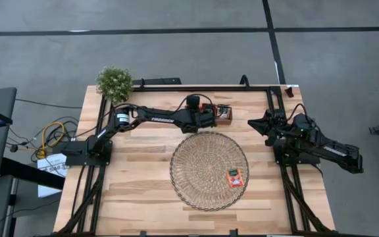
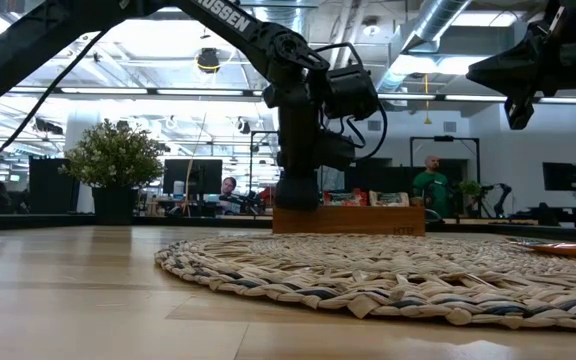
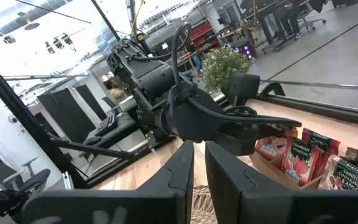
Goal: Pick & Place Tea
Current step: Put the top orange tea bag into the left section of the wooden organizer, then put the orange tea bag into the left section of the wooden organizer
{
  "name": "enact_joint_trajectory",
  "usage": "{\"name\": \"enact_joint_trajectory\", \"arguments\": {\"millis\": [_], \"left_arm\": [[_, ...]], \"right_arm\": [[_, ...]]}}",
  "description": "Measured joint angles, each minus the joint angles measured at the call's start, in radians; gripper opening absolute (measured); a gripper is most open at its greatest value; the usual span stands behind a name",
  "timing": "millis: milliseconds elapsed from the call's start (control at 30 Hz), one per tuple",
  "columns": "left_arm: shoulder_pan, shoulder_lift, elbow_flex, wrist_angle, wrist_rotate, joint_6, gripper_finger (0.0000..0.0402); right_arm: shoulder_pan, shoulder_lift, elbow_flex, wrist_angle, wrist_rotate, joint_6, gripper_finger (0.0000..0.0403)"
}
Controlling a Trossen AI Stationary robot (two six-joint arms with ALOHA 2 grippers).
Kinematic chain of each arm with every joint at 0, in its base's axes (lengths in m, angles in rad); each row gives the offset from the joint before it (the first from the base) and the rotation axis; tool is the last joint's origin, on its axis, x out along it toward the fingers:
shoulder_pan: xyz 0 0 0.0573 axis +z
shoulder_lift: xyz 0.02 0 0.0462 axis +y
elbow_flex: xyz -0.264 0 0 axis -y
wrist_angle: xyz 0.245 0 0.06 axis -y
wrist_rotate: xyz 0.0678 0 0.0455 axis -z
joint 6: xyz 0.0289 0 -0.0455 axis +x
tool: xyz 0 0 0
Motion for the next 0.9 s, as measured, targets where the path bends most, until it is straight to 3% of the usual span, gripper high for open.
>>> {"name": "enact_joint_trajectory", "arguments": {"millis": [233, 500, 700, 900], "left_arm": [[-0.001, -0.001, 0.0, -0.007, 0.008, -0.004, 0.0011], [-0.002, -0.001, 0.0, -0.015, 0.005, -0.009, 0.0091], [-0.02, -0.003, 0.001, -0.019, -0.117, 0.021, 0.0145], [-0.042, -0.027, 0.029, -0.077, -0.174, 0.035, 0.0154]], "right_arm": [[0.0, 0.0, 0.0, 0.0, 0.0, 0.001, 0.0033], [0.0, 0.0, 0.0, 0.0, 0.0, 0.007, 0.0033], [0.0, 0.0, 0.0, 0.0, 0.0, 0.008, 0.0033], [0.0, 0.0, 0.0, 0.0, 0.0, 0.007, 0.0033]]}}
